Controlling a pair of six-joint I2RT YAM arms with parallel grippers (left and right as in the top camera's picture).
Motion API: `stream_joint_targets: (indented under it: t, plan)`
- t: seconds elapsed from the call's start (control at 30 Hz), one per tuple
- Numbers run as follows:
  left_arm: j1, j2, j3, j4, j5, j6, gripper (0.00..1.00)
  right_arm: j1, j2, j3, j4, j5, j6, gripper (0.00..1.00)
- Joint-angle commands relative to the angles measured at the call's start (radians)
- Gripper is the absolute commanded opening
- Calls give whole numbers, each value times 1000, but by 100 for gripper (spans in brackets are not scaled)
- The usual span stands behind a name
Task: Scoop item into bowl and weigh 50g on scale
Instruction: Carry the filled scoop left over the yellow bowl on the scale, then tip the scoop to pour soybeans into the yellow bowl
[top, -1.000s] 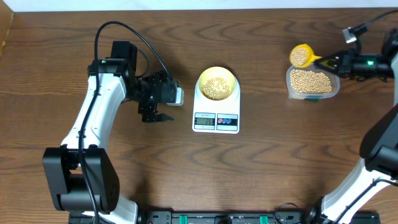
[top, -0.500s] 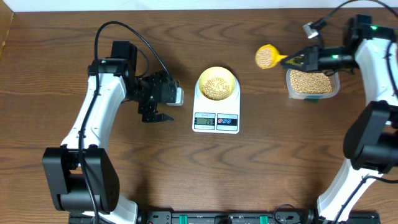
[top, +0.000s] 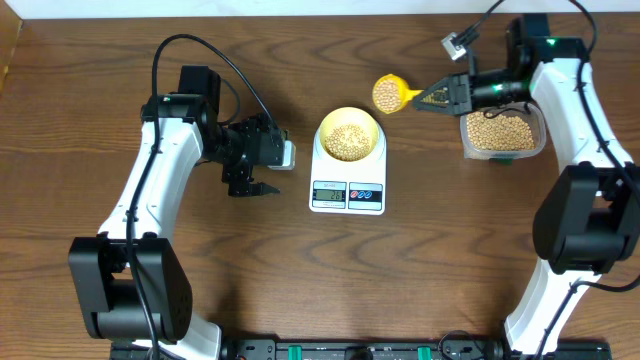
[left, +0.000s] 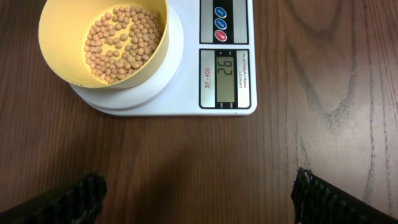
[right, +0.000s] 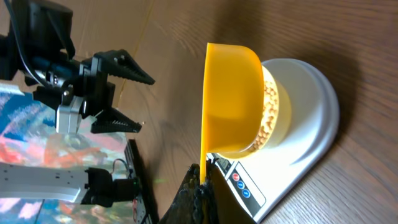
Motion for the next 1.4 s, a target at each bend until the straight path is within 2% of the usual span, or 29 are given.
stream_joint_targets:
  t: [0.0, 0.4, 0.77, 1.17, 1.37]
  plan:
    - [-2, 0, 1, -2, 16, 13, 98, 40, -32, 9, 18, -39, 5, 1]
    - [-2, 0, 1, -2, 16, 13, 98, 164, -32, 9, 102, 118, 5, 1]
    - [-2, 0, 1, -2, 16, 13, 98, 272, -32, 9, 144, 367, 5, 1]
    - [-2, 0, 1, -2, 16, 13, 98, 278, -32, 9, 136, 500, 4, 1]
    - [-2, 0, 1, -2, 16, 13, 98, 285, -32, 9, 134, 503, -28, 1]
